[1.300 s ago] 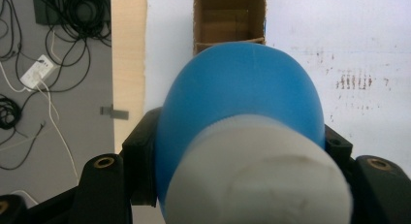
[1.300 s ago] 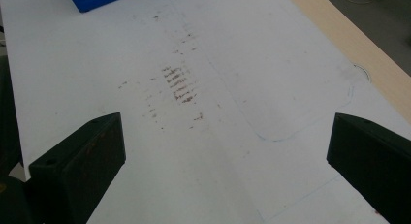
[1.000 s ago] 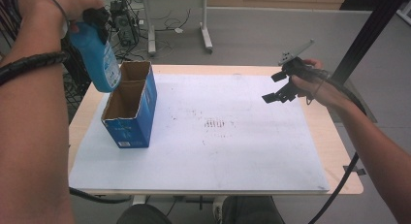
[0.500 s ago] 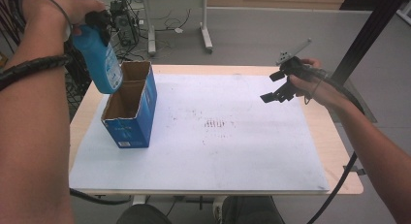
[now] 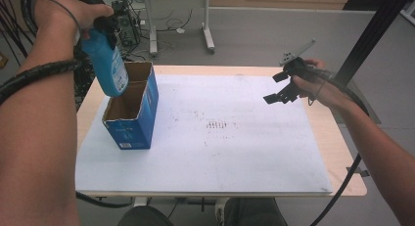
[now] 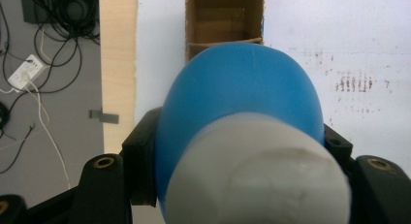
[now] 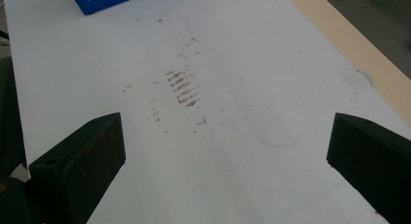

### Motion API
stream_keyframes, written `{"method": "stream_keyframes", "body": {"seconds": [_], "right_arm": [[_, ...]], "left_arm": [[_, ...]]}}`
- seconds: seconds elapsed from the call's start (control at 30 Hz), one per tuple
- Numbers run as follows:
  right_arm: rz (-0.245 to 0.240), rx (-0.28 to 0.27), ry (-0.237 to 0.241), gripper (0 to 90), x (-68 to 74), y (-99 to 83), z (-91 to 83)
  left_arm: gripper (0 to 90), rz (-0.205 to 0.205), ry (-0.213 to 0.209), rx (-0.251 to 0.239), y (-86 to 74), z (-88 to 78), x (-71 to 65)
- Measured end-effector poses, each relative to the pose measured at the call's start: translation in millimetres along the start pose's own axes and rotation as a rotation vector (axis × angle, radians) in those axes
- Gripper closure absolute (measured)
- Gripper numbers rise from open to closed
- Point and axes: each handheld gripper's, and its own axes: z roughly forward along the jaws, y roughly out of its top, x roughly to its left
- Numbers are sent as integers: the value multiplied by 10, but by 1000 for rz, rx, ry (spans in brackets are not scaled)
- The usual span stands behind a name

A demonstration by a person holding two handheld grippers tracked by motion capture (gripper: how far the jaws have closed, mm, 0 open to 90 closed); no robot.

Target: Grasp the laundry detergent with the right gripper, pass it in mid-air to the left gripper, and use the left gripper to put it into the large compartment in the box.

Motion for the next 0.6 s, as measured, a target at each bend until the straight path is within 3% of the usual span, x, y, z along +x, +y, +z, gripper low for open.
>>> {"method": "stream_keyframes", "body": {"seconds": [0.6], "right_arm": [[6, 5, -7, 2, -18, -55, 11]], "left_arm": [[370, 3, -5, 19, 26, 320, -11]]}}
